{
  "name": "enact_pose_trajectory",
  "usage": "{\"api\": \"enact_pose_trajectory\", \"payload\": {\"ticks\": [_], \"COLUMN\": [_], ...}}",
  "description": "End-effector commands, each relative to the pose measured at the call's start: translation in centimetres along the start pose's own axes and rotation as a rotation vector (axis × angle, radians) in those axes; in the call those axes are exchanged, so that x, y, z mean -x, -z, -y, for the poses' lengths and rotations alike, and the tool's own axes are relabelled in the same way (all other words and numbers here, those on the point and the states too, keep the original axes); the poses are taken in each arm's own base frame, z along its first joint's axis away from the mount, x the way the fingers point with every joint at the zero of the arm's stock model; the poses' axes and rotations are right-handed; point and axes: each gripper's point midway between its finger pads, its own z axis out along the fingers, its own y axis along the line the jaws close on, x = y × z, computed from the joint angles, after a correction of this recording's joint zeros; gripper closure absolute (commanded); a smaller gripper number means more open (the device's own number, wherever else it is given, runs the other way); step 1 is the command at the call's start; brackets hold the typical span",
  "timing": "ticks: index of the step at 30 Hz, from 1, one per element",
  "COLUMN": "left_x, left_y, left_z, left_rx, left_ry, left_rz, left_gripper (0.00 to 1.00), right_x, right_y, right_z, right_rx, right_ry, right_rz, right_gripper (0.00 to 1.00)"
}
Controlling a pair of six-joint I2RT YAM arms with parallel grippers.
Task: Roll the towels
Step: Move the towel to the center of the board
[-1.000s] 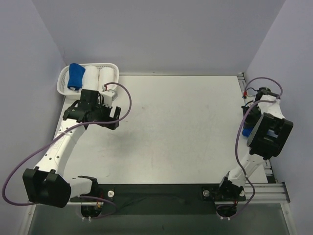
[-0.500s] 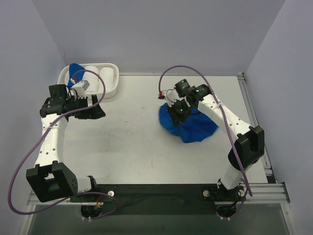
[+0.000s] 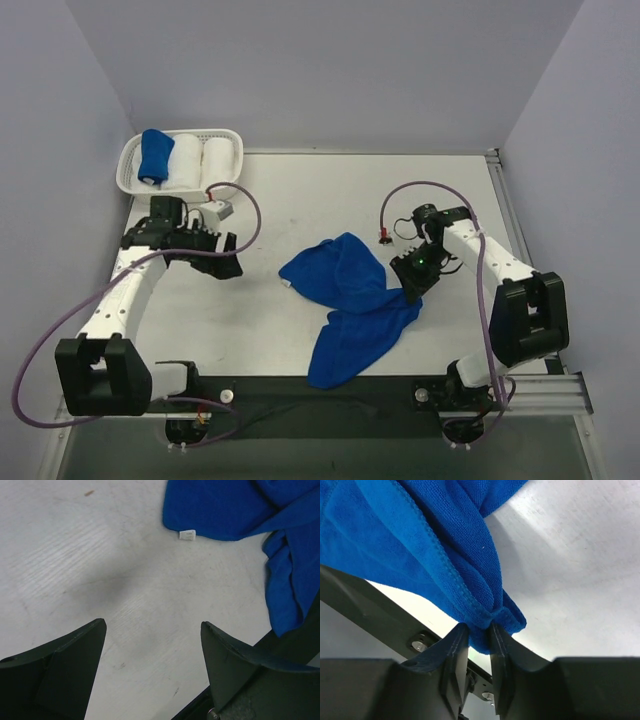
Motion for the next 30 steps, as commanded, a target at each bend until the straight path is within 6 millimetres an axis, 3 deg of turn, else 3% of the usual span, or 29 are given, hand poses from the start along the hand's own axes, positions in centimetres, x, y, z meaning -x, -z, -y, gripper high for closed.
{"api": "enact_pose_trajectory", "payload": {"ticks": [1,3,7,13,21,26,30], "left_x": [1.0,2.0,4.3,3.4,2.4,0.1,-0.4], "left_y": [-2.8,-4.6,-7.4,-12.5,-15.1,-17.1,-18.5], "left_z": [1.5,2.7,4.2,5.3,7.8,9.4,9.2], "left_rx": [-0.011,-0.024,-0.052,-0.162,-0.318,-0.369,-0.349], "left_ry": [-0.167,-0.204,-0.289,-0.572,-0.965,-1.079,-1.113], "left_rz": [-0.008,0.002,0.021,-0.049,-0.011,-0.071,-0.089], "left_gripper": [0.16,0.21,0.34,0.37,0.38,0.38,0.38], "right_x": [-1.3,-1.3,-0.6,0.2,2.8,5.3,6.1], "right_y": [0.8,0.8,1.6,3.3,3.9,4.5,4.5], "right_z": [-0.2,1.9,5.3,6.5,9.0,10.8,11.5], "right_rx": [-0.009,-0.071,-0.104,-0.106,-0.14,-0.156,-0.159], "right_ry": [0.056,0.017,-0.106,-0.139,-0.152,-0.178,-0.183], "right_rz": [-0.017,-0.014,0.017,0.063,0.06,0.084,0.084], "right_gripper": [0.75,0.79,0.97,0.98,0.97,0.97,0.97]}}
